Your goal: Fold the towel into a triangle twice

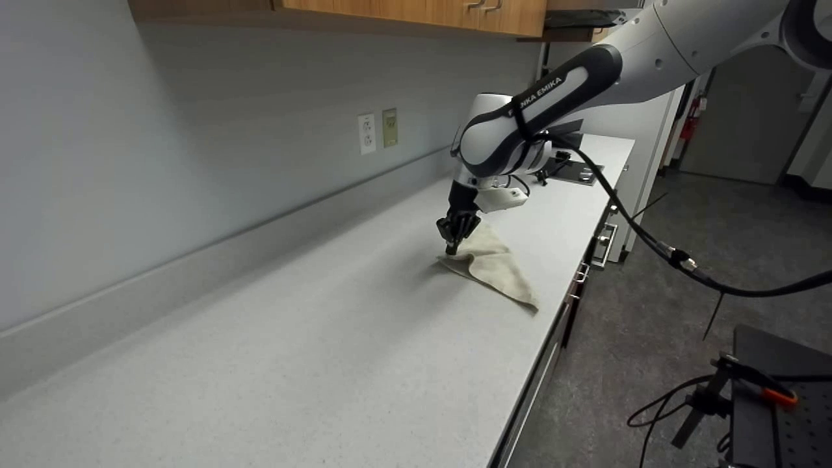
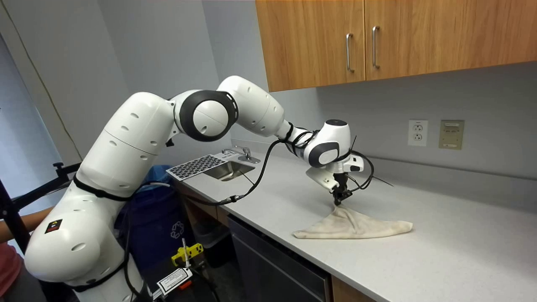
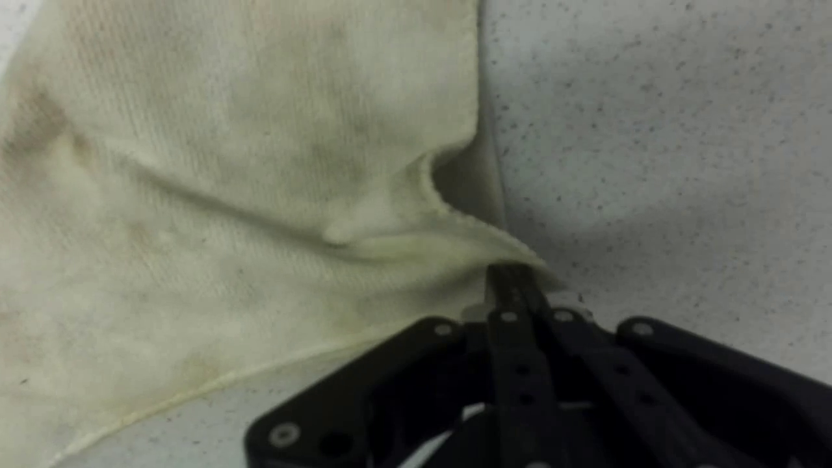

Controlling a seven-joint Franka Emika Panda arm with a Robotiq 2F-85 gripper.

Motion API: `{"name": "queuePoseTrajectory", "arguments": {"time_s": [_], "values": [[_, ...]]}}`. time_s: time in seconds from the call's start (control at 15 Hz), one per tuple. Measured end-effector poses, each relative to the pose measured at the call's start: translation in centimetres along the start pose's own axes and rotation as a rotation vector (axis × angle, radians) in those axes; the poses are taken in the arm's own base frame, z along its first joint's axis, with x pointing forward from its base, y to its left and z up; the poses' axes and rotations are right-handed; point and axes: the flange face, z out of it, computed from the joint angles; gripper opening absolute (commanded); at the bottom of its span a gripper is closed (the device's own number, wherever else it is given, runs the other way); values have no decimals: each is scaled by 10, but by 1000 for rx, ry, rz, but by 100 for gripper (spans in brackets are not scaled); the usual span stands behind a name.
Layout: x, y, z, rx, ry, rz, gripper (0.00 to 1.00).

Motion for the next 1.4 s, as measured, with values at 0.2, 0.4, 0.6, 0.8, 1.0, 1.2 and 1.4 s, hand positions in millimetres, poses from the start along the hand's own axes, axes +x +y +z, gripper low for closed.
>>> {"name": "queuePoseTrajectory", "arguments": {"time_s": [0.2,0.4,0.6,0.8,1.0,1.2,1.4], "values": [[3,-5,4,39,-26,40,0],[11,-7,-1,60,0,60,0],[21,-13,-17,37,66,33,0],[25,-26,-41,23,98,-5,0],[18,-32,-66,24,84,-26,0],[-4,-28,-81,17,34,-35,0],[-37,-18,-80,5,-30,-27,0]]}}
